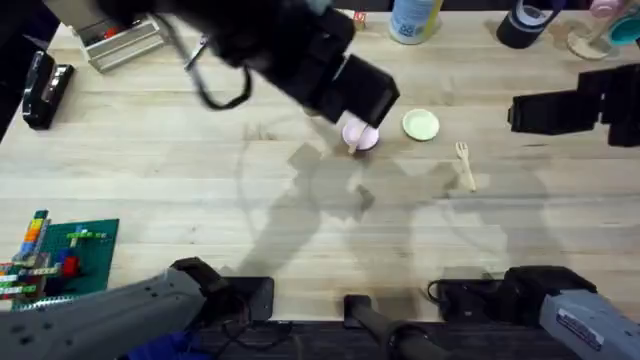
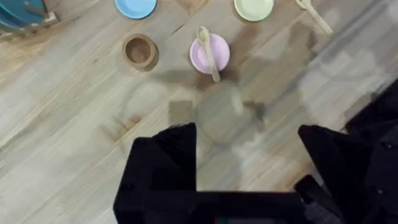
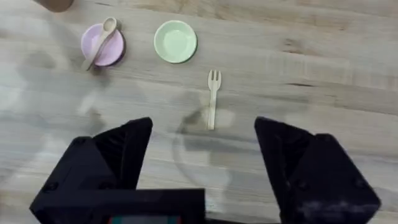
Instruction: Pick up a utensil and set it on the pink plate, then put the other utensil in the container.
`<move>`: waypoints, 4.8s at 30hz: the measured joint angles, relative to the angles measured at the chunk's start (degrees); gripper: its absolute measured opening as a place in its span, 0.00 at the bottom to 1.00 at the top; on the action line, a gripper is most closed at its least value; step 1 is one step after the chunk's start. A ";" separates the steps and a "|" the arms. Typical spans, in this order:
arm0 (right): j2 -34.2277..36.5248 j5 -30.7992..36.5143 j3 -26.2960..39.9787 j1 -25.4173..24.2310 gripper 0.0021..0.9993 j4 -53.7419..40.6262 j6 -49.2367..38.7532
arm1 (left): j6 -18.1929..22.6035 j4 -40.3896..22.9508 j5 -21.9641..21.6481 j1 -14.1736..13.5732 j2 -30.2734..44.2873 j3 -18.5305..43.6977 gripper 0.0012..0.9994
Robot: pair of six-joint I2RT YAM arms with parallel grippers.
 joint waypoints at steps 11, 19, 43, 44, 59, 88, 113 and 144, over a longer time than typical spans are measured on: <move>0.00 0.00 0.00 0.00 1.00 -0.07 0.00 | 1.06 -0.61 0.00 2.98 -14.09 -7.19 1.00; 0.00 0.00 0.00 0.00 1.00 -0.08 0.00 | 1.12 -2.09 -0.01 4.11 -26.41 -12.91 0.99; 9.60 0.00 0.02 0.00 1.00 -1.32 0.07 | 1.14 -7.06 -1.08 4.11 -41.16 -18.73 0.99; 9.70 -0.01 0.07 0.00 1.00 -2.24 0.07 | 1.14 -7.06 -1.24 4.11 -41.16 -18.73 0.99; 15.88 2.66 -5.21 0.00 1.00 0.88 -2.32 | 1.36 -7.06 -1.97 4.11 -41.16 -18.73 0.99; 24.81 3.40 -29.73 -0.16 1.00 31.57 -1.51 | 1.55 -7.06 -2.94 4.11 -41.16 -18.73 0.99; 25.77 3.65 -29.16 -0.41 0.05 33.21 -0.13 | 1.56 -7.06 -2.94 4.11 -41.16 -18.73 0.99; 28.13 -5.02 -10.90 -0.42 0.03 34.38 -10.10 | 1.55 -7.06 -2.96 4.11 -41.16 -18.73 0.99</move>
